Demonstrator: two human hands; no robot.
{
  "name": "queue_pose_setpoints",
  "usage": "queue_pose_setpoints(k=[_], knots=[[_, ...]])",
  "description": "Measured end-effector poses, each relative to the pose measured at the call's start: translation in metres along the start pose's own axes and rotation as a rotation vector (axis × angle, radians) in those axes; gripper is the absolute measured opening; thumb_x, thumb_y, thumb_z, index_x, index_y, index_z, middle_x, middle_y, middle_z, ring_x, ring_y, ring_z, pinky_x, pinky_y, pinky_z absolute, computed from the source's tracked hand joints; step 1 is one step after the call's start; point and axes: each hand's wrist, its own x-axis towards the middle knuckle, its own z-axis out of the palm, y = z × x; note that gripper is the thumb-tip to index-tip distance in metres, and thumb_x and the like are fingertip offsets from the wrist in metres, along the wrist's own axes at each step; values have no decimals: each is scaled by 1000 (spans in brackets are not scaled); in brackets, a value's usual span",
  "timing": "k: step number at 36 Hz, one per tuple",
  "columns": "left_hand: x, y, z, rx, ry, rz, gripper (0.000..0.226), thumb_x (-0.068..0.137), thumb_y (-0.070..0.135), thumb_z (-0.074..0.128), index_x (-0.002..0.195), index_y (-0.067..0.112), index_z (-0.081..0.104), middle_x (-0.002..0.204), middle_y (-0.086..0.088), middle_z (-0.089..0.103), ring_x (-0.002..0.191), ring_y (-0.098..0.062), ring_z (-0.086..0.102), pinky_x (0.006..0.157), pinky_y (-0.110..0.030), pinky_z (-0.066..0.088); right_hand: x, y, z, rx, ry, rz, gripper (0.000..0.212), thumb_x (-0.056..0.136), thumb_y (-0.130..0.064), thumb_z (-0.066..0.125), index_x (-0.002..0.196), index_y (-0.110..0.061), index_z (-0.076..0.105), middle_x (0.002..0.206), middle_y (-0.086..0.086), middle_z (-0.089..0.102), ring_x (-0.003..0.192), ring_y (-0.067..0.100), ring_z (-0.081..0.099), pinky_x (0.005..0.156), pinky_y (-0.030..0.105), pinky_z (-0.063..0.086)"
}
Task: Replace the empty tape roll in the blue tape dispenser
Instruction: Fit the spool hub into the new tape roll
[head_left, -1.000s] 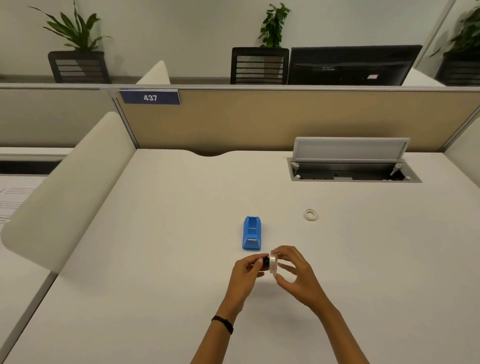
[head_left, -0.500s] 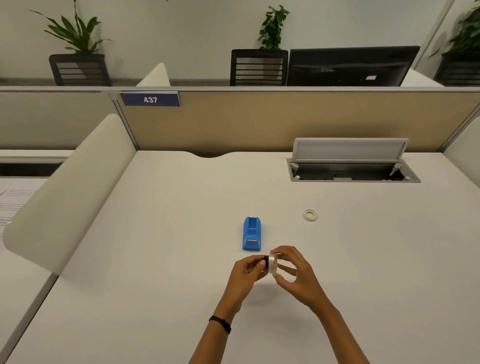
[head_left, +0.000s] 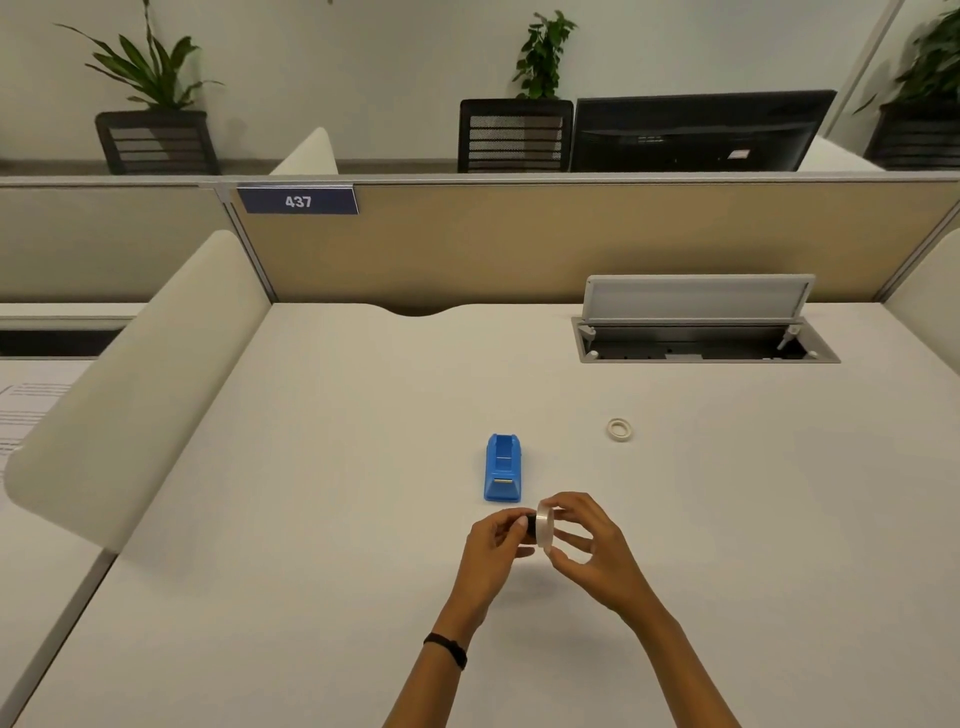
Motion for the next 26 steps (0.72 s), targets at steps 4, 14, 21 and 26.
queue_pose_setpoints(k=[4,14,21,26], knots=[[0,0,2,19,1,-6,27,94,22,47,116,13,60,113,-8,66,94,-17,65,73,-15,54,-1,1,0,-7,-7,-14,53,76,-11,73,108,-46,49,116,-22,48,109,-7,52,80,0,44],[-3,1,6,-70,51,-40,19,93,21,49,104,18,64,99,-2,66,83,-12,65,64,-9,53,1,-1,3,-46,-19,-54,57,76,-12,73,108,-53,49,116,-23,48,111,-6,51,81,0,44],[-8,2,11,-122,115,-21,20,89,19,56,104,11,66,99,-8,70,86,-16,67,72,-15,54,5,-4,2,-83,-21,-79,56,76,-12,73,109,-49,48,116,-20,48,110,-6,50,84,1,44],[-8,2,8,-121,129,-17,22,88,20,58,105,10,67,96,-7,71,86,-18,68,70,-13,54,6,-6,2,-60,-19,-68,52,77,-13,73,108,-47,49,115,-19,49,109,-5,52,82,2,46]])
